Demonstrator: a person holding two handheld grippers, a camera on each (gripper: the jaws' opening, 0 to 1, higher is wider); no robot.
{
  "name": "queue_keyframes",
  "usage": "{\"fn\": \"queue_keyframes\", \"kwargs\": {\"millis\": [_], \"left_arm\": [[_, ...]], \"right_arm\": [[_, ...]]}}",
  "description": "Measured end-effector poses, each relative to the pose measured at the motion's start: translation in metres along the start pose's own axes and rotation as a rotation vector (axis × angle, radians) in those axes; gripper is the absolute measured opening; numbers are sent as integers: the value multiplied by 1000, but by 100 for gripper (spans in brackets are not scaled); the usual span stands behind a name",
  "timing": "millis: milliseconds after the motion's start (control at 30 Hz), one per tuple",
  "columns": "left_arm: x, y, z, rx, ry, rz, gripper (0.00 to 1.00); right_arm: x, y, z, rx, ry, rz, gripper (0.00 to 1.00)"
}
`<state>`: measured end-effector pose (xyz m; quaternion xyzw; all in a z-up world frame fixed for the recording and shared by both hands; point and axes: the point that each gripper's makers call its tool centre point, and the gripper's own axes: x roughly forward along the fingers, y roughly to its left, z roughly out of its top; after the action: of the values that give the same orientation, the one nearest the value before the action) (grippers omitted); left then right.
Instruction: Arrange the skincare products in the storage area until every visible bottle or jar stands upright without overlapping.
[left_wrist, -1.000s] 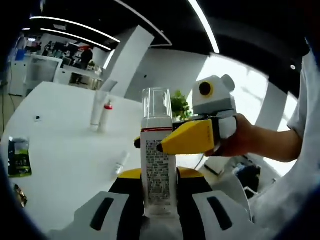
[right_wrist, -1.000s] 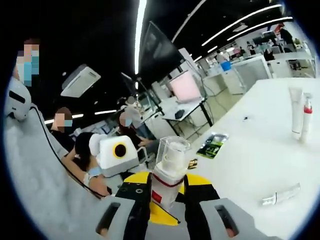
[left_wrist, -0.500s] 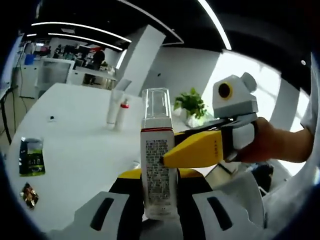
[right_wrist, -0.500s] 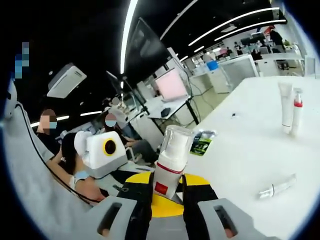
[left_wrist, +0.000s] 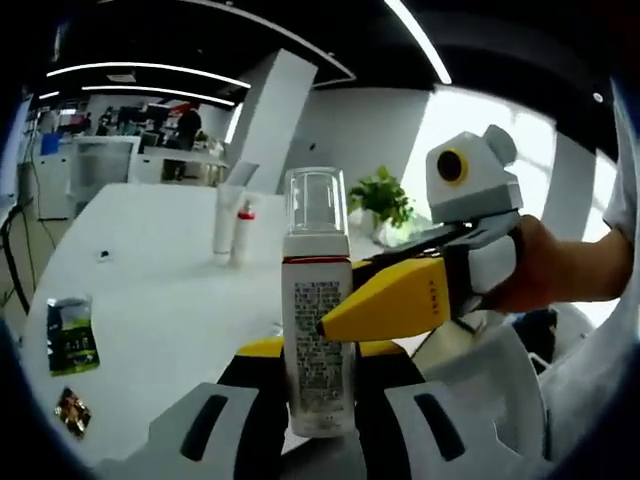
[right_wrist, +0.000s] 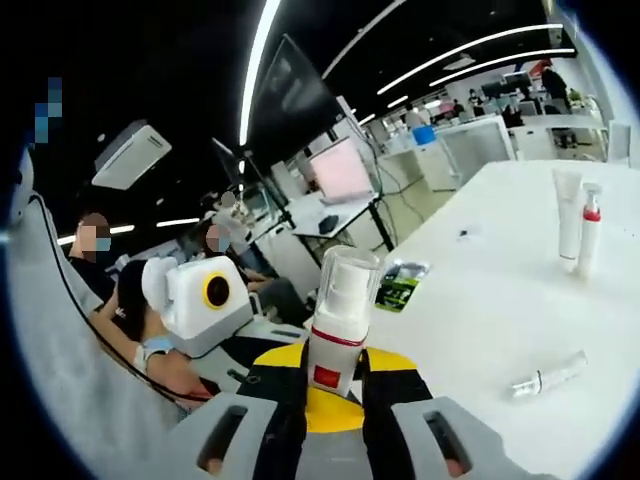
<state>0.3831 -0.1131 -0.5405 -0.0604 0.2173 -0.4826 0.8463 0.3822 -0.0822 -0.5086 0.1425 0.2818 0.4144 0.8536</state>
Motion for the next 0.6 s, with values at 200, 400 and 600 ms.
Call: {"fn": "queue_keyframes", "kwargs": {"millis": [200, 400, 600], "left_arm": [[0, 0, 5, 6, -19, 16, 21], [0, 1, 5, 55, -16, 30, 21], [0, 1, 10, 45, -39, 36, 22]], "right_arm": [[-2, 1, 3, -19, -8, 11, 11], [-5, 2, 3, -36, -11, 21, 11], [-7, 2, 10, -62, -32, 25, 11]]}}
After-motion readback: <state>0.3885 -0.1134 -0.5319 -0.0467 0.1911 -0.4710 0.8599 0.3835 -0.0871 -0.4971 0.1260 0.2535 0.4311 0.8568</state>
